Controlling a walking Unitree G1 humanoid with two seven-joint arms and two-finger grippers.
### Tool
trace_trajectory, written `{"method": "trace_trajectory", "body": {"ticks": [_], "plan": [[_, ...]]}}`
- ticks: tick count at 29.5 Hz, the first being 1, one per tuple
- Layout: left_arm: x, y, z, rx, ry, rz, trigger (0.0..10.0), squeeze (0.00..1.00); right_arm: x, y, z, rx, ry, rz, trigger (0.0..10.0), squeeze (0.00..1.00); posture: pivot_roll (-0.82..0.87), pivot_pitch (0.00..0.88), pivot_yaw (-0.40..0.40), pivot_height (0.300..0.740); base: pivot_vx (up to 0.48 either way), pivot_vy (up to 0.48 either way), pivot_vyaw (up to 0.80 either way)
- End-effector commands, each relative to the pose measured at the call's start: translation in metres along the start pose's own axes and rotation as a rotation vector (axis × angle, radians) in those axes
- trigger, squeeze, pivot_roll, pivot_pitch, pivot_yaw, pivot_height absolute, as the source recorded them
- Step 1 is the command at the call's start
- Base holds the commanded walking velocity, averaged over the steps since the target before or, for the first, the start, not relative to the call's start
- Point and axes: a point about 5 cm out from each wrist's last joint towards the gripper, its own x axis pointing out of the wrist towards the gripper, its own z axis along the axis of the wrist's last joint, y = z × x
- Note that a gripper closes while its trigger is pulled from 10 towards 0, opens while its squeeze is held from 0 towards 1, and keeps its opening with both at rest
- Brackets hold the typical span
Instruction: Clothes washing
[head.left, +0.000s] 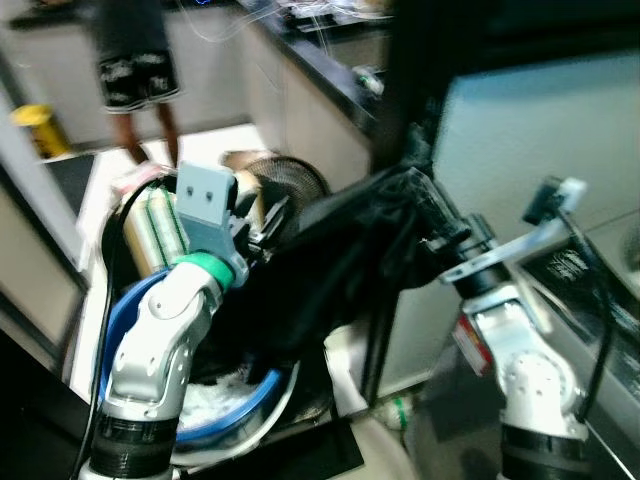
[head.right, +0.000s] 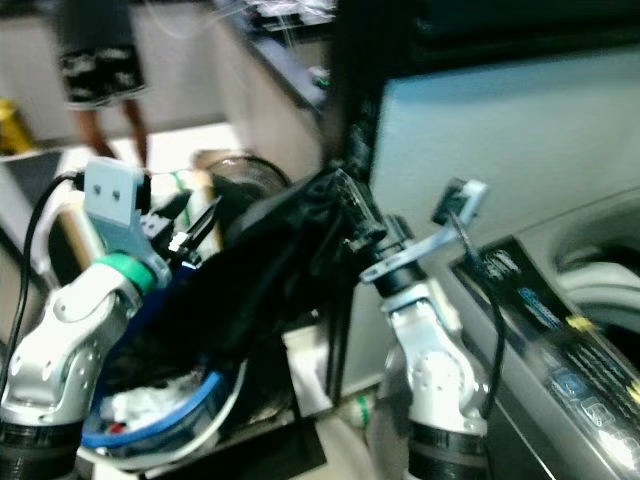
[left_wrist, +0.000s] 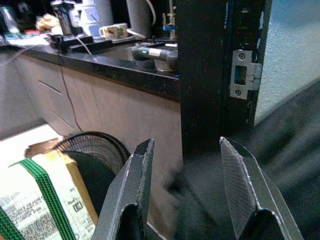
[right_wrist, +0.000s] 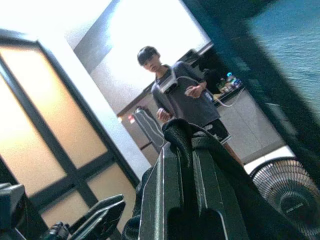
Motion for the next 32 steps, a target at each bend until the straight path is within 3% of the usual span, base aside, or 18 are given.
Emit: {"method": "trace_trajectory", "body": {"ticks": [1,8,11,14,24,32], "plan": [[-0.002,0.002,-0.001,-0.004,0.003,0.010,10.0,0.00,0.005,0.005,0.006,0.027,-0.038,0.029,10.0,0.00,0.02,0.000,0.099,0.740,0.000,0.000,-0.80],[-0.005,0.005,0.007,-0.047,-0.043,0.026,10.0,0.00,0.012,0.019,0.025,0.116,-0.107,0.137,10.0,0.00,0.03,0.000,0.089,0.740,0.000,0.000,-0.80],[-0.006,0.010,0.013,-0.059,-0.065,0.055,10.0,0.00,0.028,0.035,0.037,0.066,-0.098,0.209,10.0,0.00,0.04,0.000,0.083,0.740,0.000,0.000,-0.80],[-0.006,0.015,0.012,-0.040,-0.049,0.097,10.0,0.00,0.040,0.039,0.040,-0.009,-0.080,0.196,10.0,0.00,0.04,0.000,0.079,0.740,0.000,0.000,-0.80],[-0.009,0.027,0.019,0.019,-0.071,0.177,10.0,0.00,0.072,0.038,0.071,-0.058,-0.211,0.088,10.0,0.00,0.06,0.000,0.060,0.740,0.000,0.000,-0.80],[-0.010,0.026,0.020,0.024,-0.073,0.178,10.0,0.00,0.075,0.034,0.068,-0.070,-0.192,0.068,10.0,0.00,0.07,0.000,0.050,0.740,0.000,0.000,-0.80]]}}
